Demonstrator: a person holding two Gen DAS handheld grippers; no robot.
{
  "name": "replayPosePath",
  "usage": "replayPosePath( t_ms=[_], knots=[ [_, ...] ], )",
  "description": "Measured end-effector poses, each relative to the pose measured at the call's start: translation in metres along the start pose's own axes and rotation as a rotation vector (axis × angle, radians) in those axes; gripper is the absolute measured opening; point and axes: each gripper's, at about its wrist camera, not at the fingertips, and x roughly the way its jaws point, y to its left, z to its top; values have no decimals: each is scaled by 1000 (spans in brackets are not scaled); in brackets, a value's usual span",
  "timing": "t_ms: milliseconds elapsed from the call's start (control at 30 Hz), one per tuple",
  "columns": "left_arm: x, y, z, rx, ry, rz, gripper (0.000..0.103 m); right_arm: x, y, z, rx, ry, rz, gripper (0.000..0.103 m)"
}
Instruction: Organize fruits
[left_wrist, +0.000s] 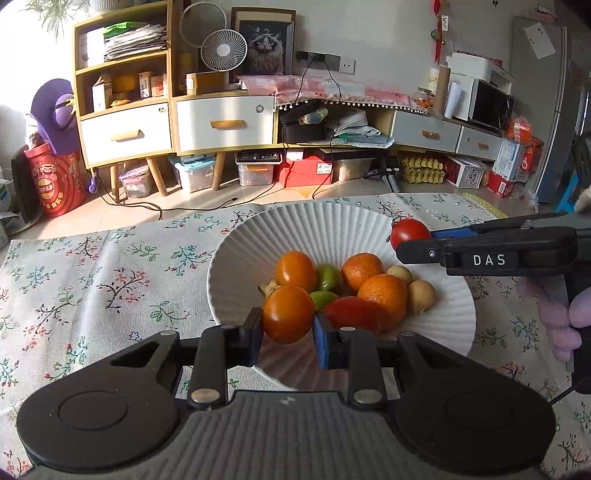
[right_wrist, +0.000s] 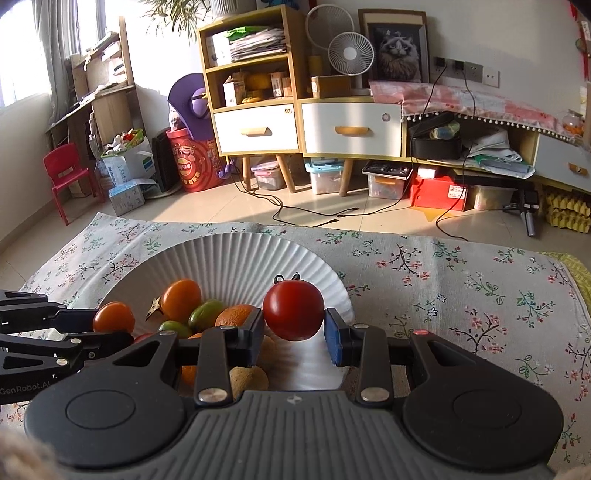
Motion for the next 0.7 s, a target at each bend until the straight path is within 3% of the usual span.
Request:
replayPosePath(
  t_ms=[233, 367, 700],
  knots=[
    [-1, 1, 0, 4, -11, -13, 29, 2, -1, 0, 21, 10, 18, 32],
    [-4, 2, -1, 5, -14, -17, 33, -2, -1, 1, 42, 5, 44, 38],
    [-33, 1, 1, 1, -32, -17, 68, -29, 4, 3, 62, -33, 11, 58]
  ],
)
